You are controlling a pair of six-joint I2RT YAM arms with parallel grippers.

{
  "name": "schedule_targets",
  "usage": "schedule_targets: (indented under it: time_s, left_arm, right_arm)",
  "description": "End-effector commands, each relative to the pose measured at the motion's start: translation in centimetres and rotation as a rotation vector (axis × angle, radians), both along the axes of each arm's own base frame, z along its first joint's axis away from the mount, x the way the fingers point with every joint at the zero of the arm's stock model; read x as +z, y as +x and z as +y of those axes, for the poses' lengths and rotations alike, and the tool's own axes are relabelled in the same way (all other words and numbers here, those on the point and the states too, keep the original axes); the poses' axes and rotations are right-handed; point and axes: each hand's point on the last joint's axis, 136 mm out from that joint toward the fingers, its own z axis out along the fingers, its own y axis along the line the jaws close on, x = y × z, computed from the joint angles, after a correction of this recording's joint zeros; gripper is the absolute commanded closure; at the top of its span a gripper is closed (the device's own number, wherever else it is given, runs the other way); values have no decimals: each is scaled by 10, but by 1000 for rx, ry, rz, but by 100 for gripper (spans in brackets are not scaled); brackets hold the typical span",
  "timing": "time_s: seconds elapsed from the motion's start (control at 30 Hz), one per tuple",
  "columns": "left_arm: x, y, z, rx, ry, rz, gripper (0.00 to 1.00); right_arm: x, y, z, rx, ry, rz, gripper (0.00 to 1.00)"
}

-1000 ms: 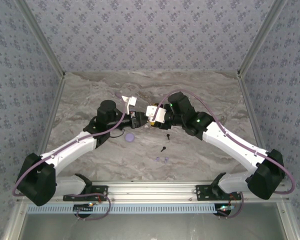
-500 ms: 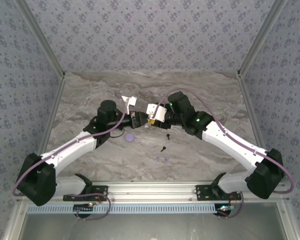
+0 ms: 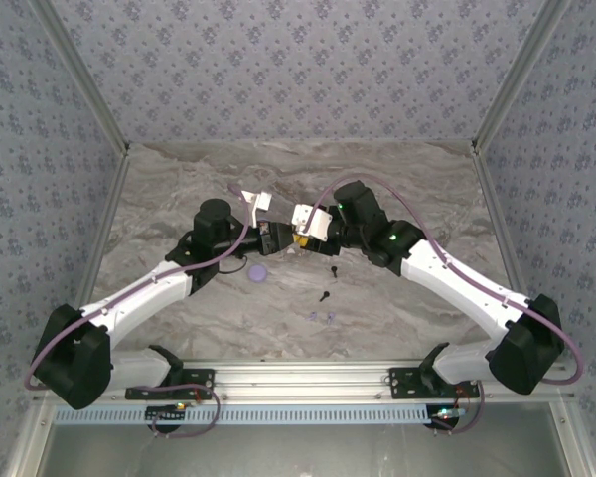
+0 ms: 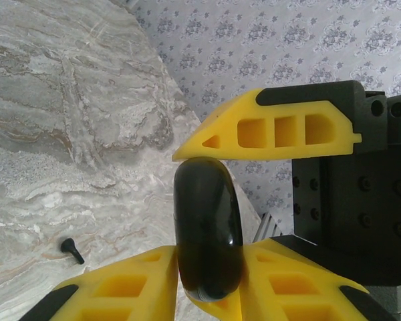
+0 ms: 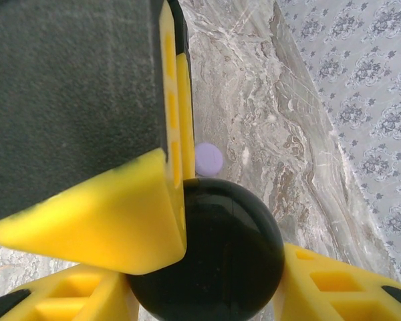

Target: Insert wireless bluetooth earbuds into charging case

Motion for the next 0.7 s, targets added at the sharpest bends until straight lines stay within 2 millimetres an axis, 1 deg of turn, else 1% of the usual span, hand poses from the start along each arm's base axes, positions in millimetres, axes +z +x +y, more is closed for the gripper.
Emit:
schedule_targets:
  time_s: [0.0,0.53,0.67]
  left_arm:
    - [17,4,-3,6,-13,-54,72]
    - [16,5,-4,11,-9,-53,72]
    - [16,6,-4,12,-8,-54,68]
  right_arm:
    - [15,-4,10,37,38,-4,49]
    - [11,-8,15,57,32,11,49]
    - [12,-6,14,46,33,11,49]
